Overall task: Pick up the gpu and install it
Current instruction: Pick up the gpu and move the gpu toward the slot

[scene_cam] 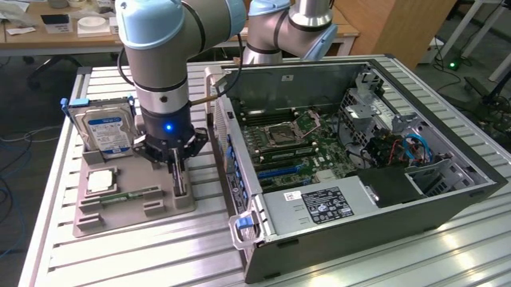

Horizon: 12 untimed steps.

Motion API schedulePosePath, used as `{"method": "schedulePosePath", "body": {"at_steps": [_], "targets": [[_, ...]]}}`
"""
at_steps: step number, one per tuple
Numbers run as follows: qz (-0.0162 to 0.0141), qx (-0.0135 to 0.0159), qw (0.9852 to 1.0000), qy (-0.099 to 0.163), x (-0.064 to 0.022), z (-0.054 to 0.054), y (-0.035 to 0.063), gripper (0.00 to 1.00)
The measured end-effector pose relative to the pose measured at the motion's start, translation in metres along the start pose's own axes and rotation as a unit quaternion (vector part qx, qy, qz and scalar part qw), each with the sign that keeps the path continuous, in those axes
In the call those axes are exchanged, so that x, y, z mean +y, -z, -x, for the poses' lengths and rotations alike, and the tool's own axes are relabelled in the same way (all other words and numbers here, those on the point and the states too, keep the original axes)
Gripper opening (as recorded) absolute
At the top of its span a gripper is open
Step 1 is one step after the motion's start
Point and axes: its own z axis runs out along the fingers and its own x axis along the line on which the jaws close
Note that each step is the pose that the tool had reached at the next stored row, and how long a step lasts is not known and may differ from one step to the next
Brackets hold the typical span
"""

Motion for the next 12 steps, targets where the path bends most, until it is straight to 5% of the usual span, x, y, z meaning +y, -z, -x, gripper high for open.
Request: {"method": "schedulePosePath", "body": {"at_steps": [12], "targets": [[0.0002, -0.0002, 1.0000, 0.000, 0.0001, 0.0000, 0.0007, 0.28]]}}
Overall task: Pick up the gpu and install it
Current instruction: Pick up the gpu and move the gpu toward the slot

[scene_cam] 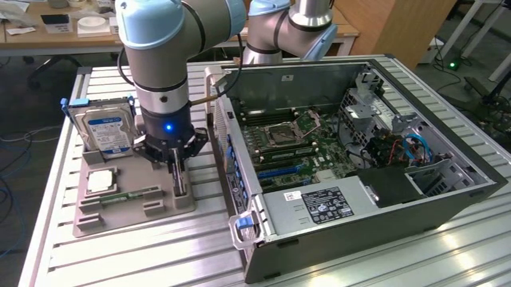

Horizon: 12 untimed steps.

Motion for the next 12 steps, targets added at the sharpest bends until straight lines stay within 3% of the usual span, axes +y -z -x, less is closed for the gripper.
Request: {"method": "schedulePosePath", "body": {"at_steps": [12], "targets": [[-0.0001, 0.0002, 1.0000, 0.000, 0.0002, -0.0001, 0.0110, 0.28]]}}
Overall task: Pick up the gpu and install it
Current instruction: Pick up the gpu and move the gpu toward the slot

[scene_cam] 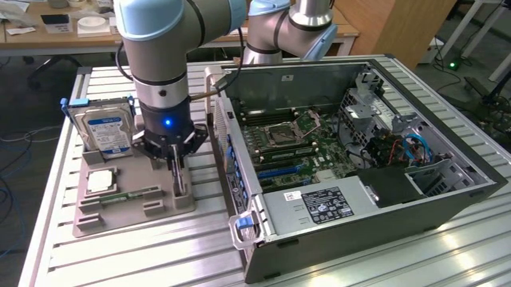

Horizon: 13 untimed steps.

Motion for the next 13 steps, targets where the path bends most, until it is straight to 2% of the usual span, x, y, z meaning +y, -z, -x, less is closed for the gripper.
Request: {"method": "schedulePosePath", "body": {"at_steps": [13], "targets": [[0.0000, 0.0000, 1.0000, 0.000, 0.0003, 0.000, 0.0124, 0.28]]}}
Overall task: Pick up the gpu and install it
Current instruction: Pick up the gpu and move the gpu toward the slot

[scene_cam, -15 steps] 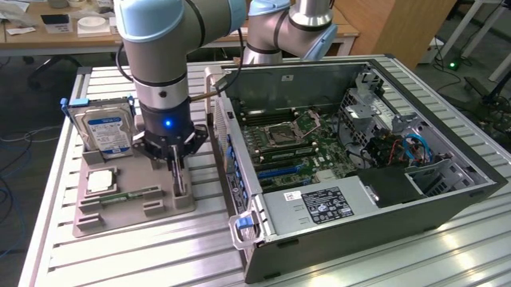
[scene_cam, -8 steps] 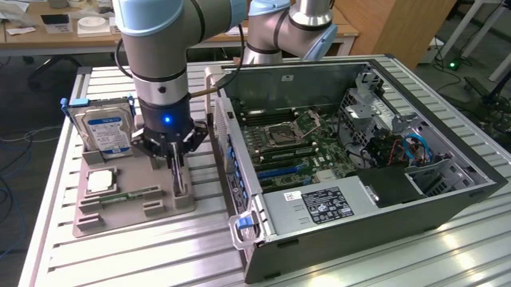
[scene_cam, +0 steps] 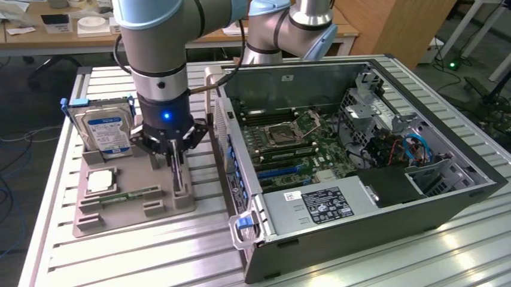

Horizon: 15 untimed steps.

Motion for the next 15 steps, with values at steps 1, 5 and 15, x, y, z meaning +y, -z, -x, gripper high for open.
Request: {"method": "schedulePosePath", "body": {"at_steps": [1, 5, 15], "targets": [[0.0000, 0.0000, 1.0000, 0.000, 0.0000, 0.000, 0.0010, 0.28], [0.0000, 0.0000, 1.0000, 0.000, 0.0001, 0.000, 0.0050, 0.28], [0.0000, 0.0000, 1.0000, 0.000, 0.0004, 0.000, 0.0143, 0.28]]}}
